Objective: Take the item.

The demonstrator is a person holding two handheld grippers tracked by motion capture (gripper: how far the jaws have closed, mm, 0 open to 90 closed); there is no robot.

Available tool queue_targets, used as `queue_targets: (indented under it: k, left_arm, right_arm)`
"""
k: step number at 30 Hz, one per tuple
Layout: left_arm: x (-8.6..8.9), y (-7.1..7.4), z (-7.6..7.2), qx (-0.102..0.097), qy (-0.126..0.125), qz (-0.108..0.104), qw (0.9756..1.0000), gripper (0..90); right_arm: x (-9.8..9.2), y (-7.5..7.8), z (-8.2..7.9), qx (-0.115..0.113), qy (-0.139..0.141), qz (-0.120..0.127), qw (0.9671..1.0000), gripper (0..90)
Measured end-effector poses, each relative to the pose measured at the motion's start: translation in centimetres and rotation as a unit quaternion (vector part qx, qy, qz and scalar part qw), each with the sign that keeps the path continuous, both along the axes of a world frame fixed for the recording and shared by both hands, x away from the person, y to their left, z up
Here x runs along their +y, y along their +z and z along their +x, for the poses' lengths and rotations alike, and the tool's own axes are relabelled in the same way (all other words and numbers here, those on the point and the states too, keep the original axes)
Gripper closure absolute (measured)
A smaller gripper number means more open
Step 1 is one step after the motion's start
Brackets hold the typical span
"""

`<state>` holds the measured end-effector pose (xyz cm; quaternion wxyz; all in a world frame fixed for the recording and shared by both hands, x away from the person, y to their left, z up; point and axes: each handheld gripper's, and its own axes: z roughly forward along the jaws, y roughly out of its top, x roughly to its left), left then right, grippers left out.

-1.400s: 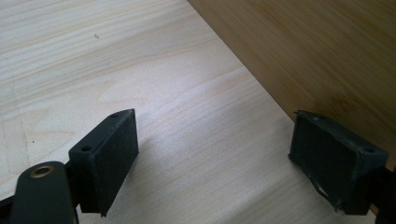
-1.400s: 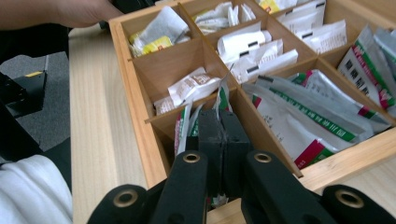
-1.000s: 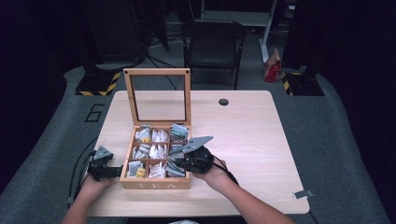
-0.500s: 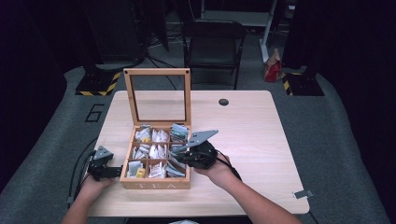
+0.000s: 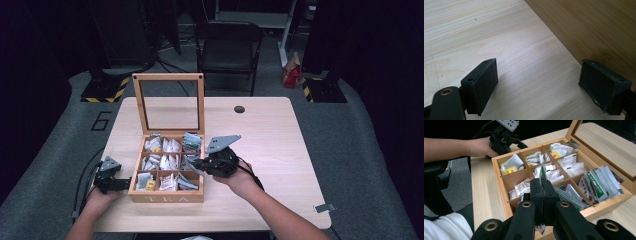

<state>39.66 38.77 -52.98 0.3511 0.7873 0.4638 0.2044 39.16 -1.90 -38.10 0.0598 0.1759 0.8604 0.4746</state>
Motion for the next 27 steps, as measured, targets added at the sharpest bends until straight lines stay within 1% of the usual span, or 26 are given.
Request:
queue_targets:
  k: [12, 13, 14, 18, 22, 24, 27]
  left_arm:
    - [0.0, 0.0, 0.0, 0.000, 0.000, 0.000, 1.0000, 14.9]
    - [0.0, 0.0, 0.0, 0.000, 0.000, 0.000, 1.0000, 14.9]
    - [0.0, 0.0, 0.0, 0.000, 0.000, 0.000, 1.0000, 14.9]
    - [0.0, 0.0, 0.0, 0.000, 0.000, 0.000, 1.0000, 14.9]
    - [0.0, 0.0, 0.0, 0.000, 0.000, 0.000, 1.0000, 14.9]
    - [0.0, 0.0, 0.0, 0.000, 0.000, 0.000, 1.0000, 14.9]
    - [0.0, 0.0, 0.0, 0.000, 0.000, 0.000, 1.0000, 14.9]
  right_arm:
    - [-1.8, 0.5, 0.4, -0.005, -0.024, 0.002, 0.9997, 89.6]
    - [-2.0, 0.5, 0.5, -0.008, -0.021, 0.000, 0.9997, 89.5]
    - [-2.2, 0.5, 0.5, -0.006, -0.026, 0.001, 0.9996, 89.5]
    - [-3.0, 0.7, 0.6, -0.009, -0.039, 0.004, 0.9992, 89.6]
    - [-3.8, 0.8, 0.8, -0.013, -0.046, 0.004, 0.9989, 89.5]
    - [-4.1, 0.8, 0.9, -0.011, -0.053, 0.006, 0.9985, 89.5]
    - [-4.5, 0.9, 1.1, -0.012, -0.056, 0.006, 0.9984, 89.6]
